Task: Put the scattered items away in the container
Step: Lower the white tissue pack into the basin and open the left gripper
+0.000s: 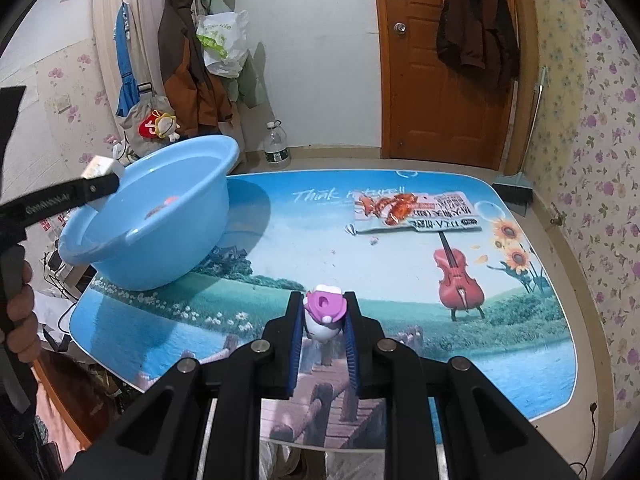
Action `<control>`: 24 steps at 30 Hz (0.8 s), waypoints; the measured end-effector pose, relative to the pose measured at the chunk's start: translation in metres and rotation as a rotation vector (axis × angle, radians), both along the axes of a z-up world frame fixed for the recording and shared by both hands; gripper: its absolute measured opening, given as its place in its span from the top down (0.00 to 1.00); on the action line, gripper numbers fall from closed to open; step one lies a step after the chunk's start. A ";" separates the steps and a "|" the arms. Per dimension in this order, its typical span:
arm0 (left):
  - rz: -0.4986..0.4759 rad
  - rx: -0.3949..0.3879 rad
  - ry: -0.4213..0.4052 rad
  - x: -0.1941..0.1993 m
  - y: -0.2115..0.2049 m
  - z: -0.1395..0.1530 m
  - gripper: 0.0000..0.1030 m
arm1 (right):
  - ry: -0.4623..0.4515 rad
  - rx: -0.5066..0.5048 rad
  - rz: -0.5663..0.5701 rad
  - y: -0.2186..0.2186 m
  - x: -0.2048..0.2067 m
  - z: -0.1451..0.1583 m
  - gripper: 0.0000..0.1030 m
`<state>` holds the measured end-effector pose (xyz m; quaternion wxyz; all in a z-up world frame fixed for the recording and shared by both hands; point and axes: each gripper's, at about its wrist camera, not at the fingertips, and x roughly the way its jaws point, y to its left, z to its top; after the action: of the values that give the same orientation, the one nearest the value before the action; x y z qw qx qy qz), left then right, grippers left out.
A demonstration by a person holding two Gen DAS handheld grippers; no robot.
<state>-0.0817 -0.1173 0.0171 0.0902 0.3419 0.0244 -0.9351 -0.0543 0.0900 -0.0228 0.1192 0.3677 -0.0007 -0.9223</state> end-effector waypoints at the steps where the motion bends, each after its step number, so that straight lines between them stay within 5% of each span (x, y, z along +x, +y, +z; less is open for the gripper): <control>1: -0.001 0.000 -0.005 -0.003 -0.002 -0.002 0.34 | 0.005 0.001 0.003 -0.002 -0.002 0.003 0.81; 16: -0.013 -0.005 -0.076 -0.026 -0.022 -0.022 0.34 | 0.132 -0.002 0.130 -0.069 -0.038 0.065 0.81; 24: -0.012 -0.002 -0.083 -0.030 -0.030 -0.027 0.34 | 0.137 0.023 0.234 -0.130 -0.053 0.068 0.81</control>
<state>-0.1112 -0.1470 -0.0101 0.0861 0.3806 0.0175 -0.9206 -0.1075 -0.0401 0.0449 0.2214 0.3027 0.0611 -0.9250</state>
